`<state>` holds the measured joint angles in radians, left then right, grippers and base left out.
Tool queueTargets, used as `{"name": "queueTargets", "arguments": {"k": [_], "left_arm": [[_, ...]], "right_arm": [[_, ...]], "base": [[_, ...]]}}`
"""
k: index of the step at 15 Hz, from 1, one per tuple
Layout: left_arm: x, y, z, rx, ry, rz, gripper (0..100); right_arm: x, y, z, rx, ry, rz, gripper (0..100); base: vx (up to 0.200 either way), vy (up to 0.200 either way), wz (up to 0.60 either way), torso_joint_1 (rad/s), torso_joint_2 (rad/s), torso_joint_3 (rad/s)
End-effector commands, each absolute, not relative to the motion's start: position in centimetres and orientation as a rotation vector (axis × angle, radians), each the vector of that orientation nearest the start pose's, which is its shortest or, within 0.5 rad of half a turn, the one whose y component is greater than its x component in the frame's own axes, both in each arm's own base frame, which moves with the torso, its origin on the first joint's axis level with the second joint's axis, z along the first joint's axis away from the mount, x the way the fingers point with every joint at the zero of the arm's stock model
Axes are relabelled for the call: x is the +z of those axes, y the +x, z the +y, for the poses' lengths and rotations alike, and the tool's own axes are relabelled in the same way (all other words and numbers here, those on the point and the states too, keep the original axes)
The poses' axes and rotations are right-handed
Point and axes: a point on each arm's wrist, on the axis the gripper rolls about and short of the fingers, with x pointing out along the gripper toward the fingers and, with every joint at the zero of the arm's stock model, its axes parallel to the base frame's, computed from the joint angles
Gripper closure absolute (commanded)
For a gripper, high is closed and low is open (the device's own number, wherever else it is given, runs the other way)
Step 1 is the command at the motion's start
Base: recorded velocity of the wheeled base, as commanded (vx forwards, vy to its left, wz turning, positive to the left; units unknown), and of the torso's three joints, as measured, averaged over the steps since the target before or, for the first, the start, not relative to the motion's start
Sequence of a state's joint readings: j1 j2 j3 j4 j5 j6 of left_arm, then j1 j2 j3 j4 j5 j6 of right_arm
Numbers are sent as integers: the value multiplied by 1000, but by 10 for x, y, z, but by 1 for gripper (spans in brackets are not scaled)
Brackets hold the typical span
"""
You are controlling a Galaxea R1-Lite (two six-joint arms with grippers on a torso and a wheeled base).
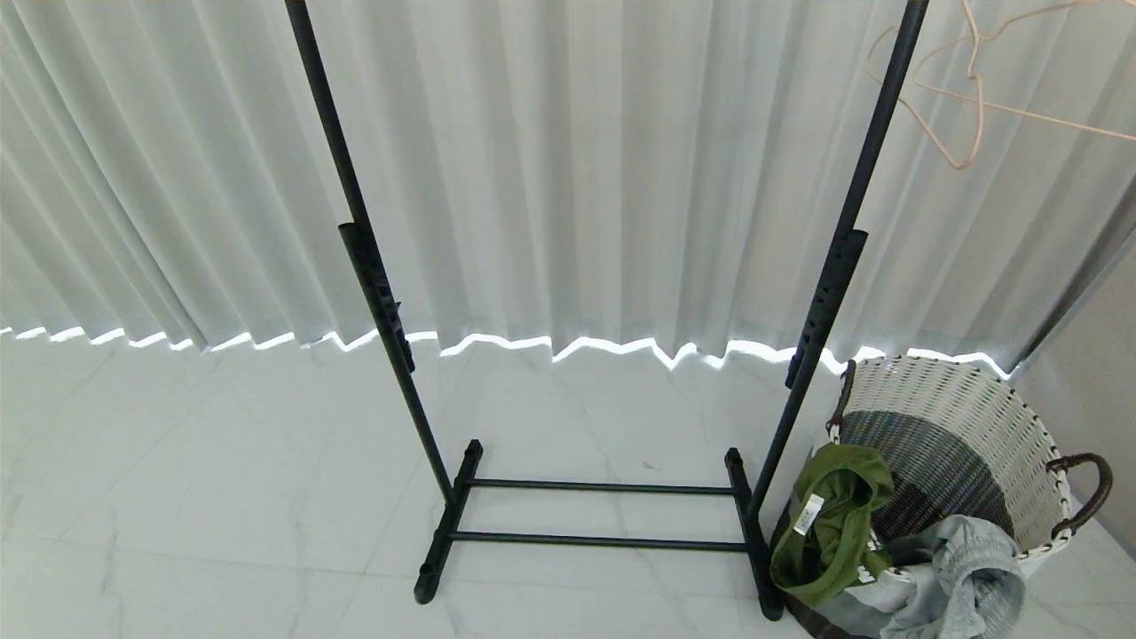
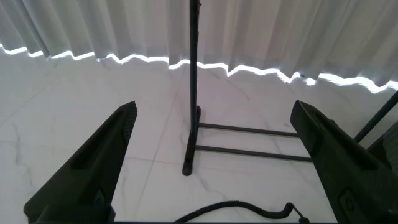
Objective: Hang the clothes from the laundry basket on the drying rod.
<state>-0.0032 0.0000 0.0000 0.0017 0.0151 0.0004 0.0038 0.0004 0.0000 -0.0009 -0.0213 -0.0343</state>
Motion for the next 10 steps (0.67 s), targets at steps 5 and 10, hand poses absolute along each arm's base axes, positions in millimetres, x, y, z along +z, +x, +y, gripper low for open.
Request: {"name": "queueTargets", "arguments": {"k": [5, 10], "left_arm": [[75, -23, 0, 12, 0, 5, 0], [75, -23, 0, 11, 5, 3, 0]], "right_arm": [[76, -23, -1, -17, -35, -1, 0], [76, -23, -1, -17, -26, -1, 0]], "base": [[0, 0, 0, 0, 0, 0], [200, 0, 0, 2, 2, 2]]}}
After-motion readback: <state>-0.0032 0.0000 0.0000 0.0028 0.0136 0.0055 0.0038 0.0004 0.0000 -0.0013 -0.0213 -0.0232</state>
